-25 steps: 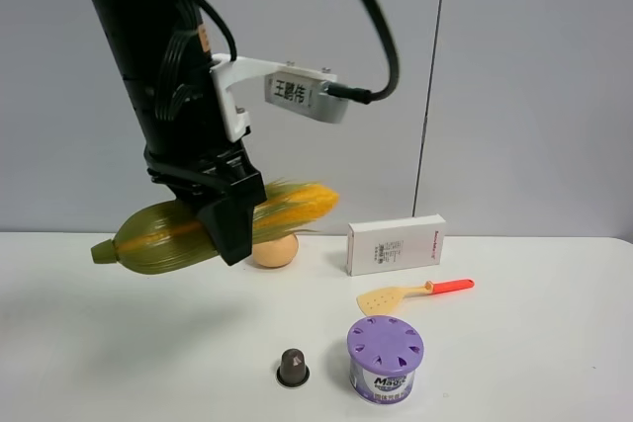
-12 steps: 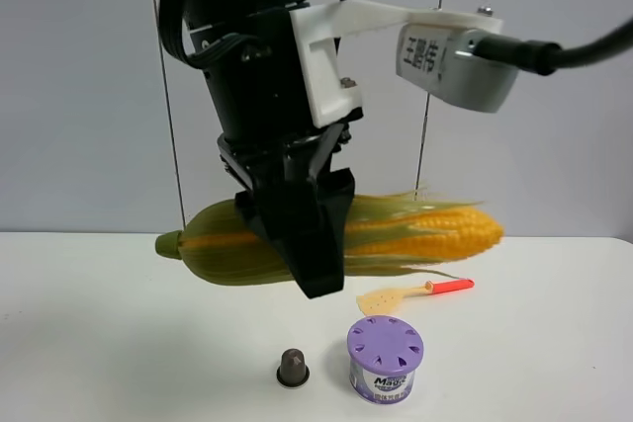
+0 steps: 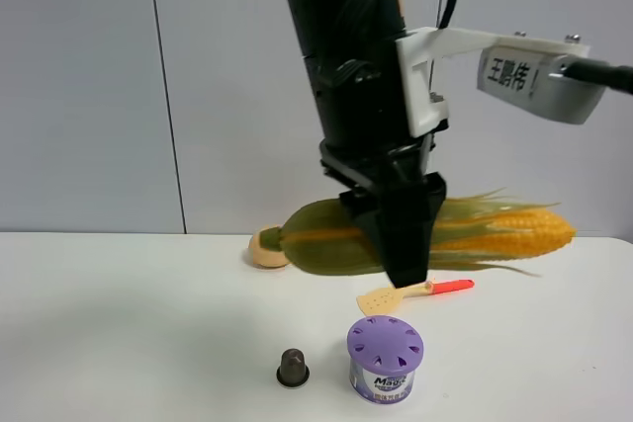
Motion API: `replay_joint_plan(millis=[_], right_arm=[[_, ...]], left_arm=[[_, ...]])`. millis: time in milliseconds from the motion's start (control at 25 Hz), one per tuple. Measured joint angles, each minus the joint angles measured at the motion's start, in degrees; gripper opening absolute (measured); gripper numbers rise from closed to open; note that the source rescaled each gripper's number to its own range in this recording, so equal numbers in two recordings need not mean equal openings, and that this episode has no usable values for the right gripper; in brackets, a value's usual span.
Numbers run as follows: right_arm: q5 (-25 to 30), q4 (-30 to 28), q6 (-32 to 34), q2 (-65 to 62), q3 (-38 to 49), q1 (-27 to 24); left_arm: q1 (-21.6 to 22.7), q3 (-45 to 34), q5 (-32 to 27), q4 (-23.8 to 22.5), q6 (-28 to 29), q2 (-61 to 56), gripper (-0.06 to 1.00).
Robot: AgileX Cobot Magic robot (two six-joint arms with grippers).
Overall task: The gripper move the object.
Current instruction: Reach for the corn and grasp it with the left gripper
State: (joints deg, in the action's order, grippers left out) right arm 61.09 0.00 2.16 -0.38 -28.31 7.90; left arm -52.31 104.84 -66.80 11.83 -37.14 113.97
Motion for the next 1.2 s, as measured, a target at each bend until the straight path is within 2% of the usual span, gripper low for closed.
replay_joint_plan(millis=[320, 520, 720, 920, 1080, 1200], right_arm=[[0.0, 0.0, 0.0, 0.0, 0.0, 0.0], [0.0, 0.0, 0.0, 0.0, 0.0, 0.0], [0.0, 0.0, 0.0, 0.0, 0.0, 0.0], [0.0, 0.0, 0.0, 0.0, 0.0, 0.0], [0.0, 0.0, 0.0, 0.0, 0.0, 0.0], [0.0, 0.0, 0.0, 0.0, 0.0, 0.0]], left_arm=[[2.6, 11.9, 2.3, 0.9, -1.2, 10.5, 0.00], [3.4, 12.6, 5.9, 1.4, -4.1, 12.9, 0.00], [3.4, 12.6, 6.7, 5.5, -9.2, 15.1, 0.00], [3.4, 12.6, 7.7, 6.6, -9.7, 16.4, 0.00], [3.4, 14.1, 7.5, 6.8, -5.5, 17.8, 0.00], [3.5, 18.1, 7.5, 8.3, 3.9, 19.6, 0.00]])
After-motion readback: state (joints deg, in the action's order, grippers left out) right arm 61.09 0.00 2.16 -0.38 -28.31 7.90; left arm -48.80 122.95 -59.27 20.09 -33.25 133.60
